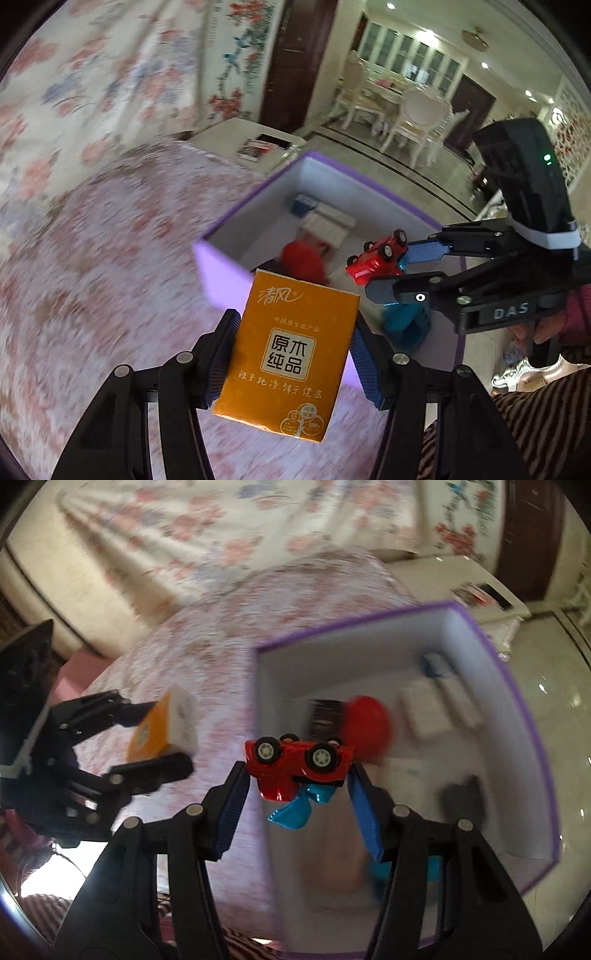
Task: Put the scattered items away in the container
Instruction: 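Carry the tissue pack and red car with both tools over the purple box, then lower and release the tissue pack with the left tool while the right tool lowers the red car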
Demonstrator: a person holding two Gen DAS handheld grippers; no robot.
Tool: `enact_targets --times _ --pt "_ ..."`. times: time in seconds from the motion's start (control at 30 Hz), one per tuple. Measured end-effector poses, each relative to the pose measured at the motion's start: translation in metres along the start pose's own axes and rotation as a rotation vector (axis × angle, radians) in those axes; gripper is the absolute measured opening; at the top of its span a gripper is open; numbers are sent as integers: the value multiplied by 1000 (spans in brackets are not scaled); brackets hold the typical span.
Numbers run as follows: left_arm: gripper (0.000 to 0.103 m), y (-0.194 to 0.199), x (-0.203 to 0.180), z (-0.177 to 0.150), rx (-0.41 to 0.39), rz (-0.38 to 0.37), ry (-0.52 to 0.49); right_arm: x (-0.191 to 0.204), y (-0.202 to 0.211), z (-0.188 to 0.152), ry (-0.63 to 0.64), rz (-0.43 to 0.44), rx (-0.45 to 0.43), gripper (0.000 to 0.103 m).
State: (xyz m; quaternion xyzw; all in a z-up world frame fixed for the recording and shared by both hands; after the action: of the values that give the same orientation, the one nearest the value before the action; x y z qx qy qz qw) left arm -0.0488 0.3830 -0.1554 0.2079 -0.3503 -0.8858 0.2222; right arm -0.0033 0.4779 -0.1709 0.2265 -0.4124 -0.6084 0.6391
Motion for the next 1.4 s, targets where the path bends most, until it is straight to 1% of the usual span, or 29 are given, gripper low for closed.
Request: enact_targets --times 0.1,0.17,0.27,0.4,0.5,0.6,0.87,0.97,1.23,1.4 --pt "58 -28 -22 14 17 -18 -7 -36 2 -4 -33 -25 13 58" --pt "58 -44 -36 21 29 -23 5 -58 1 -9 -35 -45 36 58" --pt "58 -68 -49 31 53 -19 32 -80 -5 -16 -28 -52 77 58" --pt "58 -100 -55 36 101 16 59 -96 -16 -22 19 -49 138 58" --pt "58 -120 -50 37 143 55 84 -103 -22 -22 37 -46 158 58" --pt "58 -132 -43 39 169 86 106 -108 -23 -18 37 -35 160 58" --pt "58 -152 -41 44 213 136 104 -113 -29 -14 67 -6 172 58" --pt "58 -159 -39 46 226 154 112 -111 -33 -13 89 -7 182 58" --pt "59 -166 -22 44 260 179 219 -105 -43 -3 119 15 199 58" --pt "59 -171 -15 44 277 216 214 -106 -53 2 114 10 209 58"
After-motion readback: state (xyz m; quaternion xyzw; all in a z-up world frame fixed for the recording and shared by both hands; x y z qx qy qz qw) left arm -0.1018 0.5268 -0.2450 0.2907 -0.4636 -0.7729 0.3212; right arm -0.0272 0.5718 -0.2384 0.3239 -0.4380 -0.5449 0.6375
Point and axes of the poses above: each gripper's, at about its wrist camera, not at the fingertips, and y roughly against the way its jaws point, x to its left, z to its top, the point moved 9 cm from there along -y, roughly the way its jaws point, and after that the axes turned 8 degrees about -x, right-handed, at the moved point
